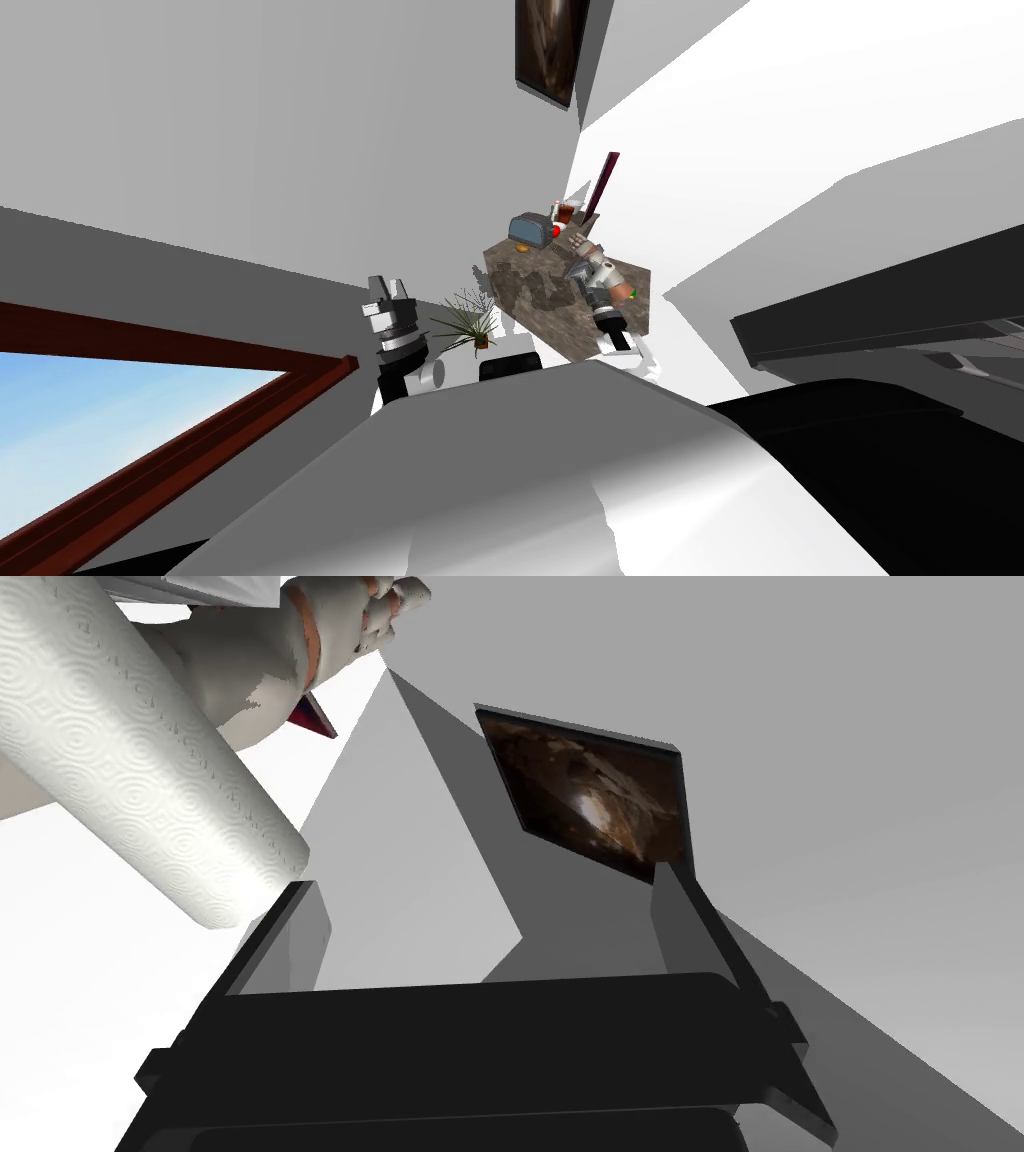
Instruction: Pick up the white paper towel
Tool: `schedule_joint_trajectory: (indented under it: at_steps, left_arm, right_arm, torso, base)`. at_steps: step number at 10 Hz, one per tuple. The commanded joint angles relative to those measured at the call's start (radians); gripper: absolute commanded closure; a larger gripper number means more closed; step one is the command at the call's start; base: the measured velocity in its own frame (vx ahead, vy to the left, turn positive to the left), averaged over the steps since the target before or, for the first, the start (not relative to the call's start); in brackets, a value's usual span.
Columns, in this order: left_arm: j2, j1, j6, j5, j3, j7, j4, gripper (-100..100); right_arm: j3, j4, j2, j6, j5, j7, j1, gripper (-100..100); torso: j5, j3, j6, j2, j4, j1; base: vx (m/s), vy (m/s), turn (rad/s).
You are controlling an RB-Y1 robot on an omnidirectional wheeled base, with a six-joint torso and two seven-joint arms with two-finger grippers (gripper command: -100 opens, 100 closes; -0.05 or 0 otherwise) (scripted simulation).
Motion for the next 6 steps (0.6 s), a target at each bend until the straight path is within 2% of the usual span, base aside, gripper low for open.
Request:
schedule_joint_trajectory:
  at_steps: [1,6]
  left_arm:
    - [0.000,0.000,0.000,0.000,0.000,0.000,0.000,0]
    - [0.000,0.000,0.000,0.000,0.000,0.000,0.000,0]
  right_arm:
    - [-0.023,0.042,-0.014,0.008,0.028,0.035,-0.007,-100]
    - [-0.082,0.145,-0.039,0.005,0.106,0.120,-0.018,-100]
  torso:
    - [0.000,0.000,0.000,0.000,0.000,0.000]
    - [-0.001,-0.001,0.000,-0.002,0.000,-0.003]
  base:
    - [0.018,0.051,-0.041]
    - [0.036,0.023,-0.030]
